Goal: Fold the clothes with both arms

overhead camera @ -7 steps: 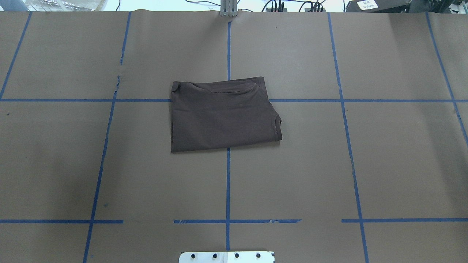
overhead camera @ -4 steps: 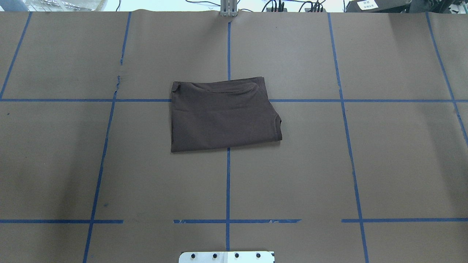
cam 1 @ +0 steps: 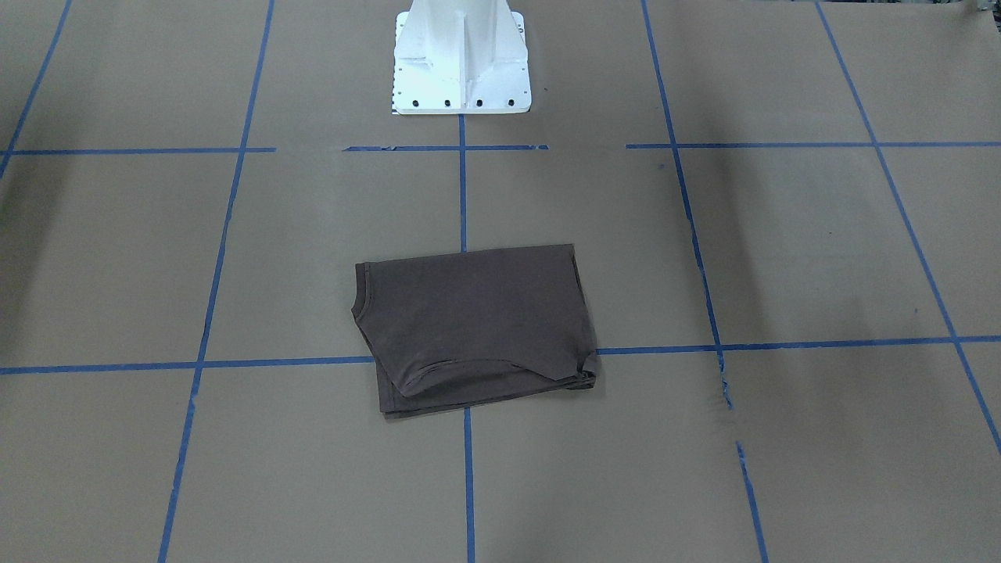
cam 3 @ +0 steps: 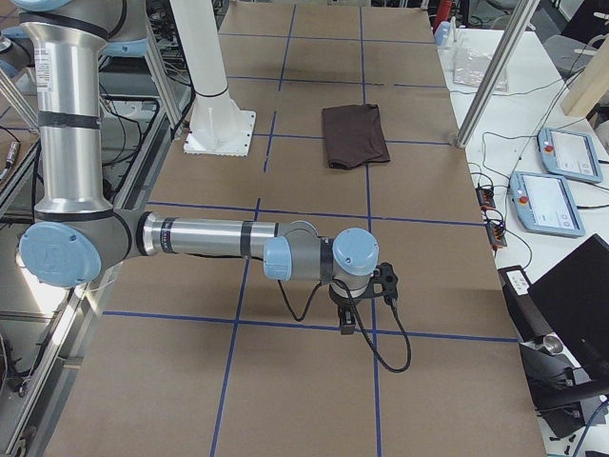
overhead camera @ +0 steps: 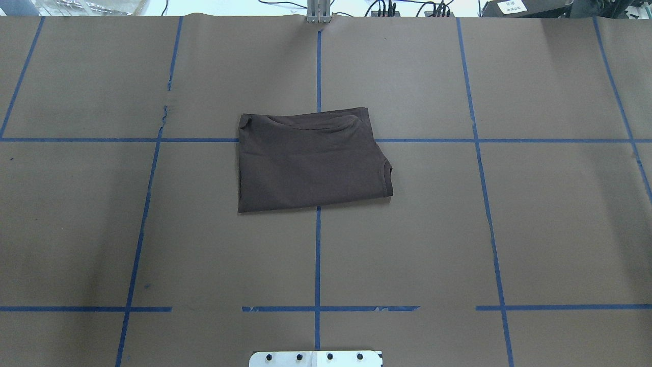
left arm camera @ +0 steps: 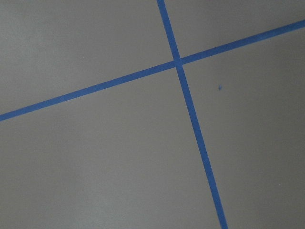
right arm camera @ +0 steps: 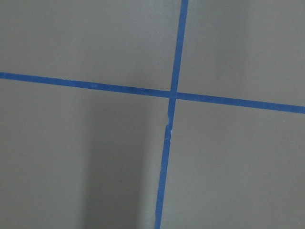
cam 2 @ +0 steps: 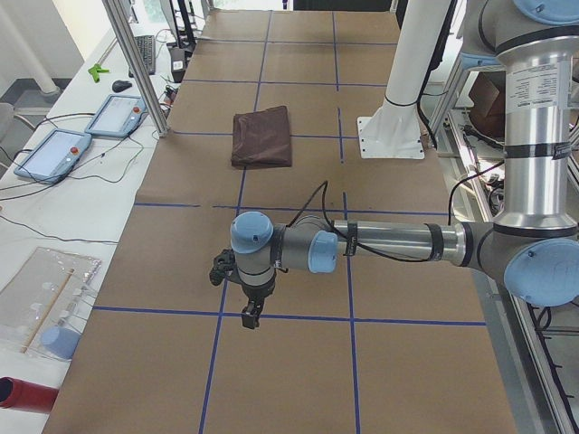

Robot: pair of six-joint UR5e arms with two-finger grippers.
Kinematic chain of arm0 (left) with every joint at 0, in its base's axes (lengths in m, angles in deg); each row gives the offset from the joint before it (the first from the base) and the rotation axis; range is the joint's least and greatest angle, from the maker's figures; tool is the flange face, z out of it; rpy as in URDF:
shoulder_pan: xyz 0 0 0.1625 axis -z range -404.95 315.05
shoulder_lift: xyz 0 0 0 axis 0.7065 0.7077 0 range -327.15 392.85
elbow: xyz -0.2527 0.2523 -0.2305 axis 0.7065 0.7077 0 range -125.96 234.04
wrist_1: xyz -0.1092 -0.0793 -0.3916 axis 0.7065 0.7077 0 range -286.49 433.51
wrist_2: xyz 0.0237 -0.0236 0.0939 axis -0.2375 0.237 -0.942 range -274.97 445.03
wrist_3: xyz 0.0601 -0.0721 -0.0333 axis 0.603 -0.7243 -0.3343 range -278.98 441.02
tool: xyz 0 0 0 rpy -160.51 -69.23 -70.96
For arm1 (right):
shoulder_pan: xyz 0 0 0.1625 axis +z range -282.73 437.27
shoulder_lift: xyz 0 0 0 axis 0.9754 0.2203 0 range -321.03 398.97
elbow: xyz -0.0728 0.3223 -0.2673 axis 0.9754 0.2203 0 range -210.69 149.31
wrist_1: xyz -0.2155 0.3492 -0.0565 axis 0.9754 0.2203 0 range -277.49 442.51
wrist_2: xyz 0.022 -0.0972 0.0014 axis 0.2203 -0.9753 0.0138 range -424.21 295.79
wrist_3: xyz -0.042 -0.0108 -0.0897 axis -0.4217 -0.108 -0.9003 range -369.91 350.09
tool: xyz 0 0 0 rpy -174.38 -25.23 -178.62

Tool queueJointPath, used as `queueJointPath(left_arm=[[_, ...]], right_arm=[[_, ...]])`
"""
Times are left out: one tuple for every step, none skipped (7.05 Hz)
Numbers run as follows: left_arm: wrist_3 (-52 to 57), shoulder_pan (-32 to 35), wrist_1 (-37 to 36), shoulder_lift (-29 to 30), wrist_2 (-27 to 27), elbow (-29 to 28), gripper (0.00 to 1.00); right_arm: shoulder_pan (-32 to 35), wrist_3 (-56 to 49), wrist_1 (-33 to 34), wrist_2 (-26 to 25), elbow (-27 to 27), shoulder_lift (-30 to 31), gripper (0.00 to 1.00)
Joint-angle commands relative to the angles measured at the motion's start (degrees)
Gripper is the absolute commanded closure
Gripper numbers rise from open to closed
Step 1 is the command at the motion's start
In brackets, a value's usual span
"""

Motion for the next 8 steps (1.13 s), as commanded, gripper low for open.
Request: queueJointPath(left_arm=[[0.12,3.02,-0.16,0.97,1.90,0.45,0.00],[0.03,3.13,-0.34,1.32,1.99,0.36,0.00],[-0.23,3.22,-0.08,1.59,1.90,0.19,0.00],[-0.32,3.30,0.10,1.42,1.99,0.27,0.00],[-0.41,3.31,0.27,1.33,1.99,0.36,0.00],[-0.41,3.31,0.28,1.41,1.99,0.45,0.00],[-0.58,3.31,0.28,1.42,1.90,1.32,0.00],[-0.59,3.31,0.28,1.33,1.81,1.94,0.00]], right_arm=[[0.00,-0.03,0.42,1.44,-0.24,0.03,0.00],[0.00,-0.03,0.51,1.44,-0.24,0.03,0.00],[0.00,-0.12,0.59,0.92,-0.24,0.11,0.00],[0.52,-0.12,1.12,0.65,-0.68,0.20,0.00],[0.61,-0.12,5.38,0.21,-3.12,0.20,0.00],[0.62,-0.12,9.69,-2.58,-6.79,0.38,0.00],[0.53,0.06,12.08,-3.21,-8.75,0.47,0.00],[0.53,1.01,11.93,-3.22,-8.77,0.21,0.00]])
